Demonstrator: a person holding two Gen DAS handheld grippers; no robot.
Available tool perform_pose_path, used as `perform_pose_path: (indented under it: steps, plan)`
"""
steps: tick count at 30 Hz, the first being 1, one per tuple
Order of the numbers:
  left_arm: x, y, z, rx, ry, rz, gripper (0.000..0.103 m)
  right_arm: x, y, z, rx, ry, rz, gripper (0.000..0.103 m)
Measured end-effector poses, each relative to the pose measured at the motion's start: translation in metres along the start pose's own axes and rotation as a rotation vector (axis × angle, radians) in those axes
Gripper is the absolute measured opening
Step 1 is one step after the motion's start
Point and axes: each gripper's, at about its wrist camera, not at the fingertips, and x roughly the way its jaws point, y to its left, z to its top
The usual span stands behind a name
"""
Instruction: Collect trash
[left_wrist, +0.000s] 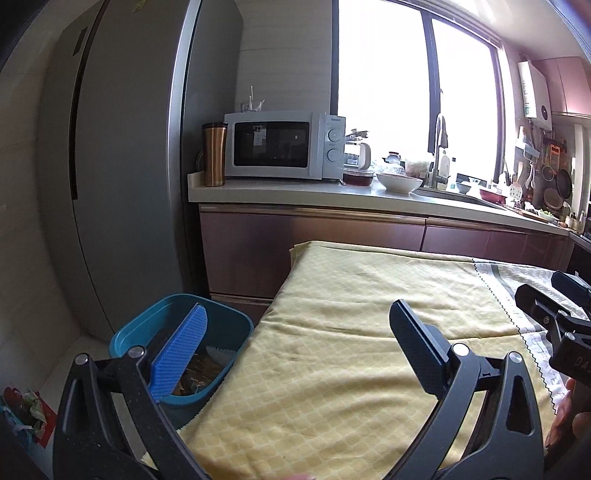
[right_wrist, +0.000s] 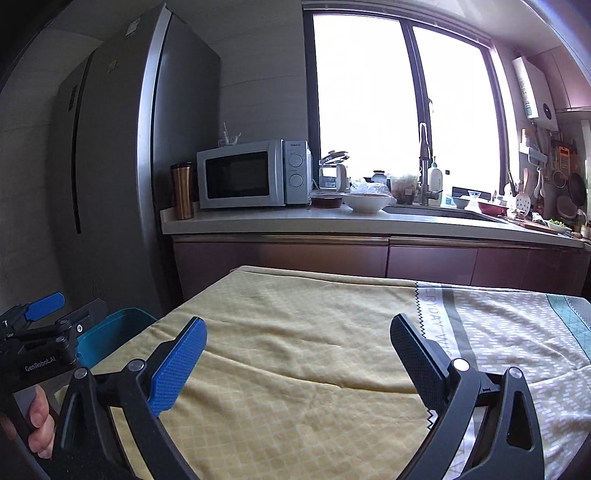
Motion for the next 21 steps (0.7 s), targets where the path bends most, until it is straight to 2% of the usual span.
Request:
perform_pose_path:
  steps: [6,21]
  plan:
    - [-0.003,-0.012,-0.003,0.02,-0.023,-0.007,0.097,-0.01,-0.009,-0.003,0.011,-0.025,-0.039,0.096]
    - [-0.005,-0.023,-0.003,0.041,-0.049,-0.003,0.097,-0.02,-0.017,-0.004,0.021,-0.052,-0.069,0.096]
